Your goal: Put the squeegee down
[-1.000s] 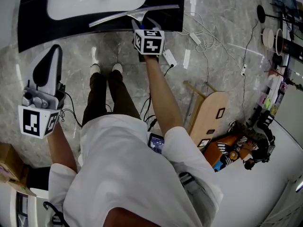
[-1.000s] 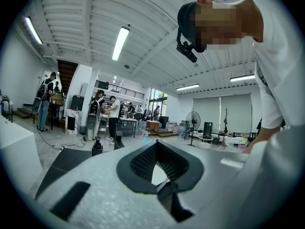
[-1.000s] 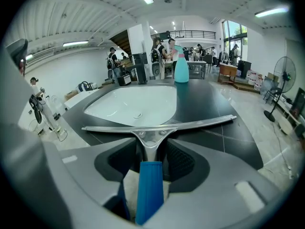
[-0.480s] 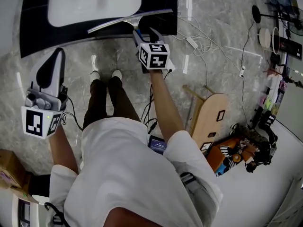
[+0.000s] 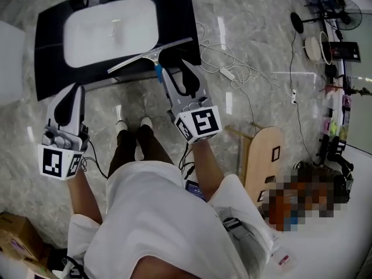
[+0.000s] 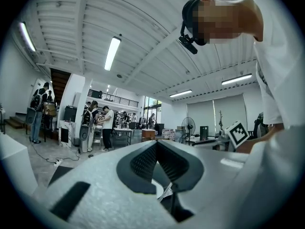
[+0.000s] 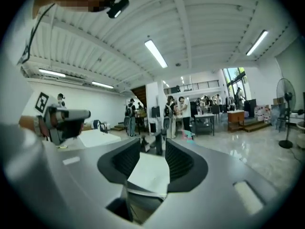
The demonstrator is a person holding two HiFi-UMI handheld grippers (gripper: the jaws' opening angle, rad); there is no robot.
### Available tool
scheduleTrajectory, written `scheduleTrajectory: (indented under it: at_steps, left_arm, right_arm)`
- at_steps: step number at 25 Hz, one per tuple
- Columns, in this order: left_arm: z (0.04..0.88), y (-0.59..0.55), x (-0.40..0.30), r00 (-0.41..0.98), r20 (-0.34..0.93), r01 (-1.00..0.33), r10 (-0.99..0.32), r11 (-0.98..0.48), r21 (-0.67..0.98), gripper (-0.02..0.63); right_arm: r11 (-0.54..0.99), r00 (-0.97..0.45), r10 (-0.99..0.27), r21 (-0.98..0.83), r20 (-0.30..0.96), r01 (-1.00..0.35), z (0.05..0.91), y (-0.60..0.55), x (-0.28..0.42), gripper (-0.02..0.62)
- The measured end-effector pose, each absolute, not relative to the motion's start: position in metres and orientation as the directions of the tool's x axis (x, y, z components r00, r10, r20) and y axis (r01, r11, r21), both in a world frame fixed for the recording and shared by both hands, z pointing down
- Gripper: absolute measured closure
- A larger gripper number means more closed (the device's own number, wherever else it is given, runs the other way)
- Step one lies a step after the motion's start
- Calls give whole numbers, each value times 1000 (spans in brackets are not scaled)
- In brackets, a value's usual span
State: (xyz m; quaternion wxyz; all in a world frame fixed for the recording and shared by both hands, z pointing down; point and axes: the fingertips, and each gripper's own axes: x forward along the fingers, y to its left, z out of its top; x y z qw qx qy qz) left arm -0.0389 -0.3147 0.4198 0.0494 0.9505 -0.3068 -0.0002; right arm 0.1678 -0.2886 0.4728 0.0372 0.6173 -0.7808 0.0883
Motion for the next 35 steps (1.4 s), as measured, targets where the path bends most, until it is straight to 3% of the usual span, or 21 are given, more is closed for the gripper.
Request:
scheduleTrajectory:
  at_steps: [6, 12, 35]
  left_arm:
    - [395, -315, -38, 827, -13, -560, -561, -827, 50, 601]
    - [378, -314, -50, 823, -29, -567, -568, -823, 35, 601]
    - [363, -293, -63, 823, -38, -567, -567, -823, 20, 601]
  right_arm:
    - [271, -269, -961, -12, -63, -963, 364, -271, 151, 499]
    - [240, -241, -957, 22, -165, -970, 310, -254, 145, 598]
    - [275, -274, -960, -12, -66, -961, 331, -255, 125, 600]
